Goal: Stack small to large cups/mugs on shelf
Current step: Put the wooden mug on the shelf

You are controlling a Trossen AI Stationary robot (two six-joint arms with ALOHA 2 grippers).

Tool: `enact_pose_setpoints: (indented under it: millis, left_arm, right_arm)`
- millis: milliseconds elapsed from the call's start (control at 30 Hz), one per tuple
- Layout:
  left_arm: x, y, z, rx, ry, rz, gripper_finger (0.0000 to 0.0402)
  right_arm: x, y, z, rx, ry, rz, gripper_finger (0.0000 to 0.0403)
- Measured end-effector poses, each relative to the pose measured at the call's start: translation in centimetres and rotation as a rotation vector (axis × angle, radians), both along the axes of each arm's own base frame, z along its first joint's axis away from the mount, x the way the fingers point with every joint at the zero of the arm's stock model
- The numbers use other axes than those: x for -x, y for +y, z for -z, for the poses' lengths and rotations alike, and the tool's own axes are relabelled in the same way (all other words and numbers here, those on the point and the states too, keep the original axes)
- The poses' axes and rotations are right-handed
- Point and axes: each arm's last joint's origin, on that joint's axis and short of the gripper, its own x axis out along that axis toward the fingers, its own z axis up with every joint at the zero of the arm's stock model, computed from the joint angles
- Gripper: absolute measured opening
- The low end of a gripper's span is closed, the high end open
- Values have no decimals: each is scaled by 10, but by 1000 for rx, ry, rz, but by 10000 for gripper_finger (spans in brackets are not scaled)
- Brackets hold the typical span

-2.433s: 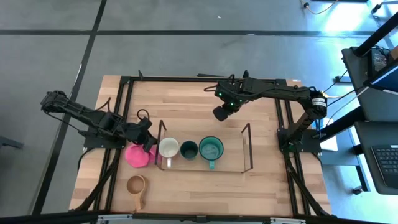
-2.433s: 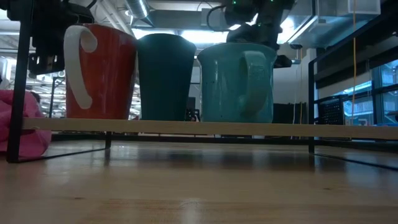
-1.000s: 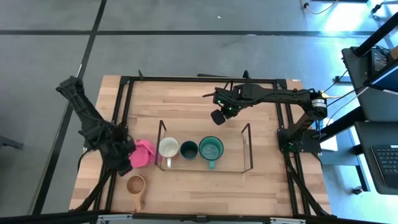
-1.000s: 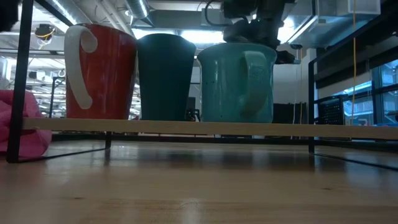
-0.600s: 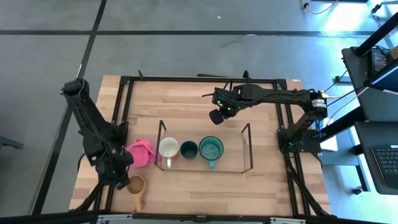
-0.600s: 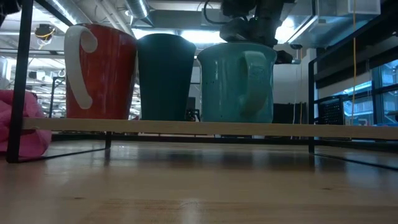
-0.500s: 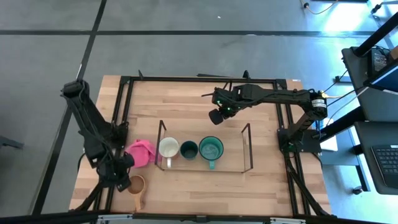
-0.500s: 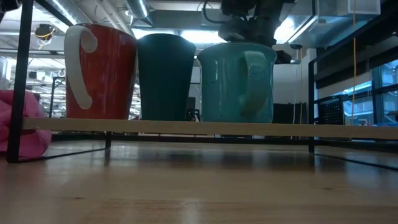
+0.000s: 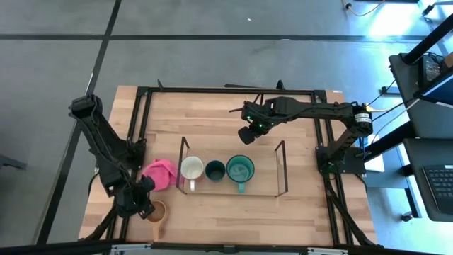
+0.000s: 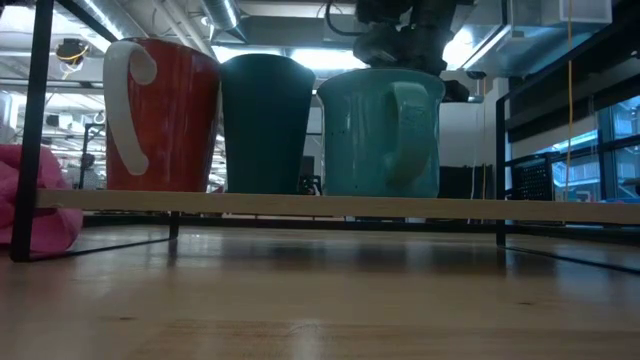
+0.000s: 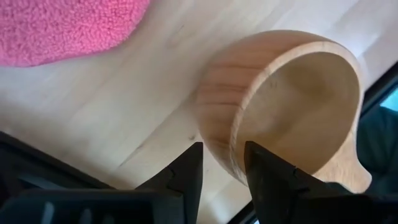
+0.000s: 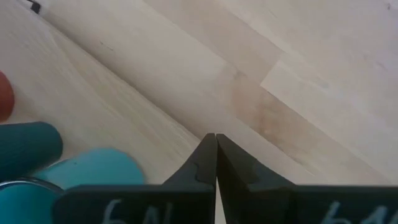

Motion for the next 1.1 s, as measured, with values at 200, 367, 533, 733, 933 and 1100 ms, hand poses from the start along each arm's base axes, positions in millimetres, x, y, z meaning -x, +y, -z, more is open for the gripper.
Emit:
enact_pose_setpoints:
  millis: [200,367,533,733,933,1100]
  left_arm:
    - [-2,-1,4,-11,24,-47,111]
    - [-7,-1,11,-40,42,-72,111]
    - [-13,0,15,-53,51,-100,111]
    - [-18,3,15,-59,47,-99,87]
    - [-23,6,15,-77,34,-80,23]
    - [-24,8,16,-87,39,-81,22]
  right_arm:
    - [2,0,1,3,23,-20,6]
    - [3,1,1,3,36,-27,6]
    - [4,1,1,7,42,-44,6]
    - [4,1,1,8,46,-48,6]
    - [4,1,1,15,48,-65,6]
    - [4,1,2,15,54,-69,6]
